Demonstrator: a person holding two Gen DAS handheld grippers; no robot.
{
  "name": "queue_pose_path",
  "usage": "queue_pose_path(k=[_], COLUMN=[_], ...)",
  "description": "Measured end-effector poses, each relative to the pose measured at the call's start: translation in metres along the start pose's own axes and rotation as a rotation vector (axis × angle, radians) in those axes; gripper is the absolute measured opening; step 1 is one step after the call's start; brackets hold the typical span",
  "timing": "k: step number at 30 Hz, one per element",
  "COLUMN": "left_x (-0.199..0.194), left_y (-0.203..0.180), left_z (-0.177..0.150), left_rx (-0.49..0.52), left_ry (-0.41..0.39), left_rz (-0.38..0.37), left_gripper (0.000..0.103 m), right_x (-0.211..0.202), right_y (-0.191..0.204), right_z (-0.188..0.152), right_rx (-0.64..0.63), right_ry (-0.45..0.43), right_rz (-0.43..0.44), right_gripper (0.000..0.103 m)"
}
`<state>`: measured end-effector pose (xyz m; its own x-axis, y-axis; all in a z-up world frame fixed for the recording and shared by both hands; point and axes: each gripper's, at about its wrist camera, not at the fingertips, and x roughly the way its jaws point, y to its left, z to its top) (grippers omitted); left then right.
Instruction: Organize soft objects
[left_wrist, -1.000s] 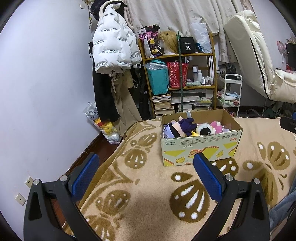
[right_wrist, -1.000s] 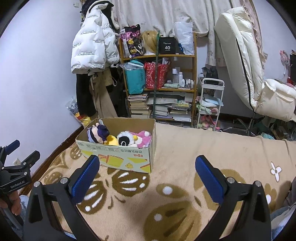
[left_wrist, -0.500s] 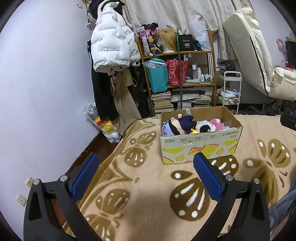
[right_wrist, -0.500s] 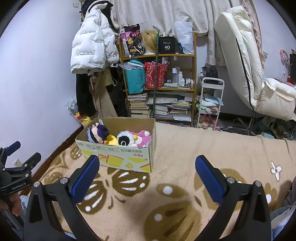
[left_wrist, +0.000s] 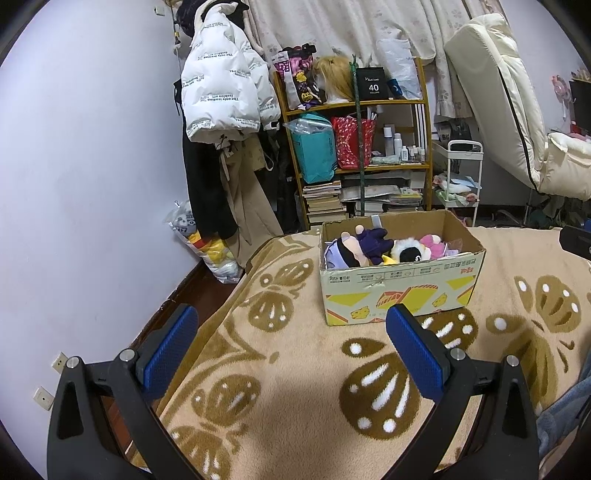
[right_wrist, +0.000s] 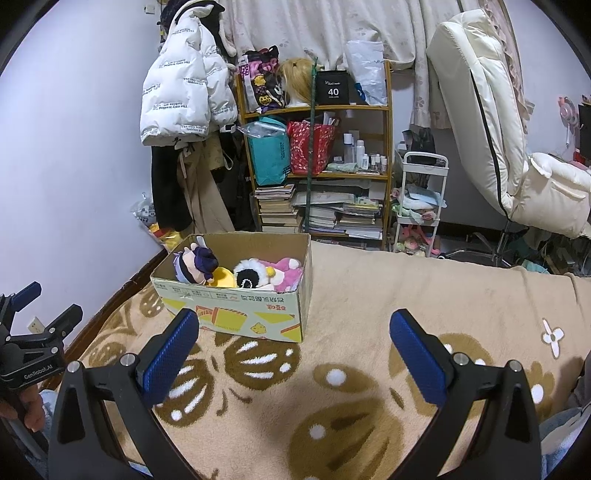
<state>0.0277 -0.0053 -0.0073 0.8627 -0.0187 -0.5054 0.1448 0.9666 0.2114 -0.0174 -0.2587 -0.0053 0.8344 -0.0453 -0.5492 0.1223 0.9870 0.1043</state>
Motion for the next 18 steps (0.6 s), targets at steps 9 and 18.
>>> queue_pose_path(k=[9, 18], left_x=[-0.0007, -0.0018], left_y=[0.0009, -0.0013], left_z=[-0.0014, -0.0017], left_rx=[-0.005, 0.0], left_ry=[-0.01, -0.008], left_rz=[0.002, -0.001], left_gripper=[0.1, 0.1], right_x=[-0.0001, 0.0], right_y=[-0.0008, -0.001], right_z=[-0.0006, 0.0002], right_rx=[-0.001, 0.0], right_ry=[0.0, 0.002], right_rz=[-0.001, 0.0], right_gripper=[0.103, 0.103])
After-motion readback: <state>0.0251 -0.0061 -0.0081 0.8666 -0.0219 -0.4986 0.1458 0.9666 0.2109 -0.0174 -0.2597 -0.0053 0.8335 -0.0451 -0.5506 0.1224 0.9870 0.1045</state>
